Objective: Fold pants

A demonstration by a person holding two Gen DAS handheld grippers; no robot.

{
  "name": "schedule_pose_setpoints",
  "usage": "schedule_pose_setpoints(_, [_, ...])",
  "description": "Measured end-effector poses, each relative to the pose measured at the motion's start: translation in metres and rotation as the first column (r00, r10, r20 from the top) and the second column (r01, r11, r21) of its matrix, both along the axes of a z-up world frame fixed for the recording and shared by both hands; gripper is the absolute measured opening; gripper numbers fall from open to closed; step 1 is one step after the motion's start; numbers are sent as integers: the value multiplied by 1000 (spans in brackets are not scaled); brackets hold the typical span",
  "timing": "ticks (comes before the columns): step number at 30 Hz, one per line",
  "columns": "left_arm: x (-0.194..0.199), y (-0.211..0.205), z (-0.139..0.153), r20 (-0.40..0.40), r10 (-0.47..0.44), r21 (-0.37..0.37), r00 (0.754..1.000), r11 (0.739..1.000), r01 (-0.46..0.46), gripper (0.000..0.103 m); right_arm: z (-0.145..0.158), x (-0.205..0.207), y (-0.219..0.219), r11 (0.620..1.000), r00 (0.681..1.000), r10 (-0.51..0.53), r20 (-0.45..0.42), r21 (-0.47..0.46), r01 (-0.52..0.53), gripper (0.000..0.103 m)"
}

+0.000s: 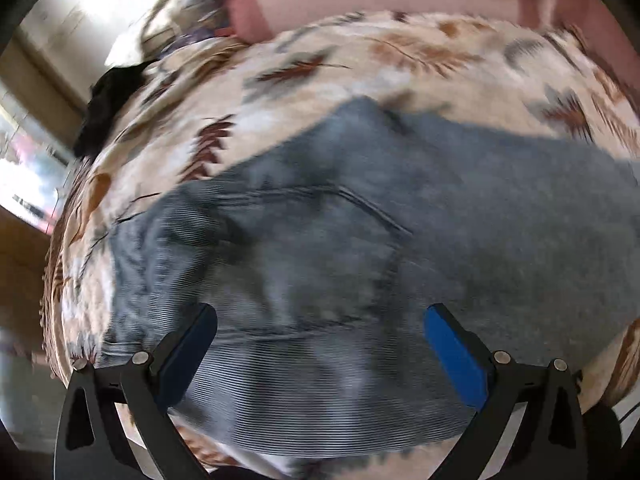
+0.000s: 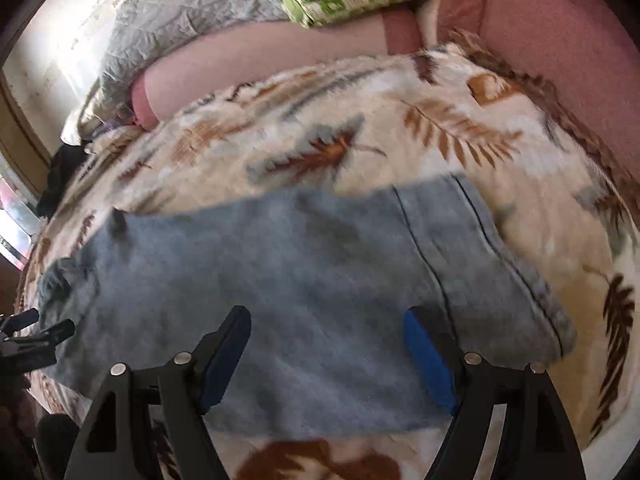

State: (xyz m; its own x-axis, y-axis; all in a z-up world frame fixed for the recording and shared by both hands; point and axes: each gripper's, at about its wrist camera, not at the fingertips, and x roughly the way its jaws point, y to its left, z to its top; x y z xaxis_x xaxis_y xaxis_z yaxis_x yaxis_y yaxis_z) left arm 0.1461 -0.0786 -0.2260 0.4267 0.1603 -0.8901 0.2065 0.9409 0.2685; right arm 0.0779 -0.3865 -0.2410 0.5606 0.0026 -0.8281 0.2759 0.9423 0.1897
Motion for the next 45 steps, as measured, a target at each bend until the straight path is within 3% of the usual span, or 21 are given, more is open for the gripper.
schedule_pose_setpoints(2, [4,-10,-15,-32,-7,35,999,999,9,103,-12,-2,-4,1000,999,9,-34,-3,-9,82])
schedule_pose_setpoints(4, [7,-9,-22,-22,16,19,1000,1000,-16,103,-20,-3,-4,999,999,37,-40,-17,-38,82])
schedule_pose_setpoints(7, [11,-5,-24,-26,31,-16,999,999,-31,103,-22,-5,-1,997,997,63,-39,-44,-65,82])
schedule_pose_setpoints(10, [7,-8,-24,-3,-7,9,1000,1000,7,103,-24,-8,-6,997,997,69,-15,-15,-70,85])
schedule_pose_setpoints(14, [2,-9,-12,-44,13,14,999,1000,-12,103,-17,-12,-11,997,998,68,6,26,-68,84])
schedule_pose_setpoints(17, [-15,-15,11,45,-43,3,998,999,42,103,1,-26,-24,996,998,19,62,80,-24,84])
schedule_pose_setpoints(21, [-32,-20,32,122,-70,-26,990,997,74,103,24,-36,-23,999,994,26,111,22,-28,84])
schedule_pose_setpoints(23, [-37,-16,33,128,-59,-64,990,996,68,103,32,-35,-16,998,991,46,123,35,-50,84])
schedule_pose_setpoints(30, [-28,-8,2,79,-44,-58,996,997,49,103,19,-7,38,988,985,157,65,0,-158,84])
schedule_pose_setpoints(33, [-23,-9,-20,-13,-58,-40,998,998,57,103,3,3,46,986,986,168,18,10,-168,84])
schedule_pose_setpoints(36, [-24,-9,-24,21,-82,-49,996,995,83,103,-27,12,45,987,983,162,-82,25,-160,85])
schedule_pose_setpoints(39, [-25,-8,-29,35,-86,-57,996,994,88,103,-30,10,55,979,979,193,-62,-52,-196,91])
schedule_pose_setpoints(42, [-26,-10,-27,33,-93,-44,995,995,94,103,-30,12,57,980,980,191,-61,-37,-194,95])
schedule_pose_setpoints(45, [-21,-8,-20,-17,-70,-61,997,996,69,103,-19,6,53,979,979,201,-42,-14,-202,94])
